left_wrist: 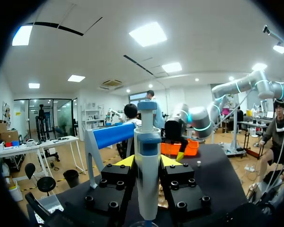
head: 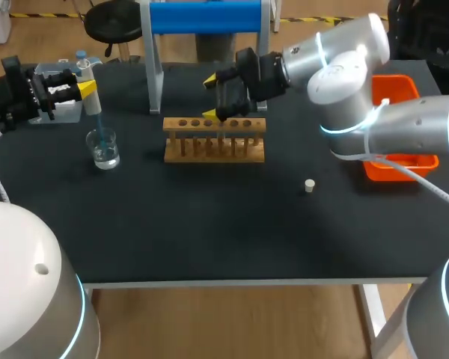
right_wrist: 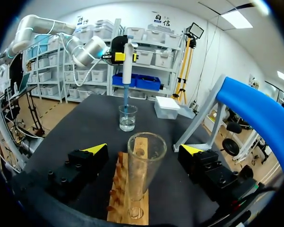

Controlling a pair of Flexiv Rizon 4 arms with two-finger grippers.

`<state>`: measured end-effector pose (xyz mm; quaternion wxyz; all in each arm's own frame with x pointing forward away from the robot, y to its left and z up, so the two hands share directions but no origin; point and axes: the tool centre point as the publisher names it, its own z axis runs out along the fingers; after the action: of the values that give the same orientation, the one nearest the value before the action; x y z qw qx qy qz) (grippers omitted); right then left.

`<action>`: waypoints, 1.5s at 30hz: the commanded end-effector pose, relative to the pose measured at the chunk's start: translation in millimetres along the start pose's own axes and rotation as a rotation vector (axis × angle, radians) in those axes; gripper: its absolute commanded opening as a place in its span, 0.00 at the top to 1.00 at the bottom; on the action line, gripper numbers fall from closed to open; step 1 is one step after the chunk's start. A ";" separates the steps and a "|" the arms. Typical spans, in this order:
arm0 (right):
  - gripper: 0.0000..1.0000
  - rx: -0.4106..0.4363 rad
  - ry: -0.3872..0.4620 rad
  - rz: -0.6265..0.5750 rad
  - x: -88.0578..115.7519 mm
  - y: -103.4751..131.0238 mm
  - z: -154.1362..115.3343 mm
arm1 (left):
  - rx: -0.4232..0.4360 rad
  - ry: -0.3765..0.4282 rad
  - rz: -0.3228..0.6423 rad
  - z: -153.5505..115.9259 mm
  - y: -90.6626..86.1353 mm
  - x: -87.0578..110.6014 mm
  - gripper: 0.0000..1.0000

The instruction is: Invert the test tube, pick up the pipette, mount the tip to pipette, aspirate from beaker and dispense into the tube, eject the tip, return the pipette, and cap with the stopper.

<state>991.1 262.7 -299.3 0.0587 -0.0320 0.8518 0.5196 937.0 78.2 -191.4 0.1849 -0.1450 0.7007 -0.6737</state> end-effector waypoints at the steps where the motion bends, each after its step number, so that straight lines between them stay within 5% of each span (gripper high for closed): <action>1: 0.00 0.001 -0.009 0.003 2.6 -0.5 -1.4 | 0.000 0.003 -0.001 -0.5 -0.3 -0.7 1.00; 40: 0.00 0.002 -0.017 0.003 2.1 -0.7 -1.8 | 0.000 0.003 -0.001 -0.5 -0.3 -0.7 1.00; 45: 0.00 0.002 -0.017 0.003 2.1 -0.7 -1.8 | -0.034 -0.001 0.002 3.2 -18.3 2.2 1.00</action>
<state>989.9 261.2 -299.7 0.0641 -0.0272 0.8516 0.5195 937.4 76.1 -185.6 0.1836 -0.1419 0.7046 -0.6706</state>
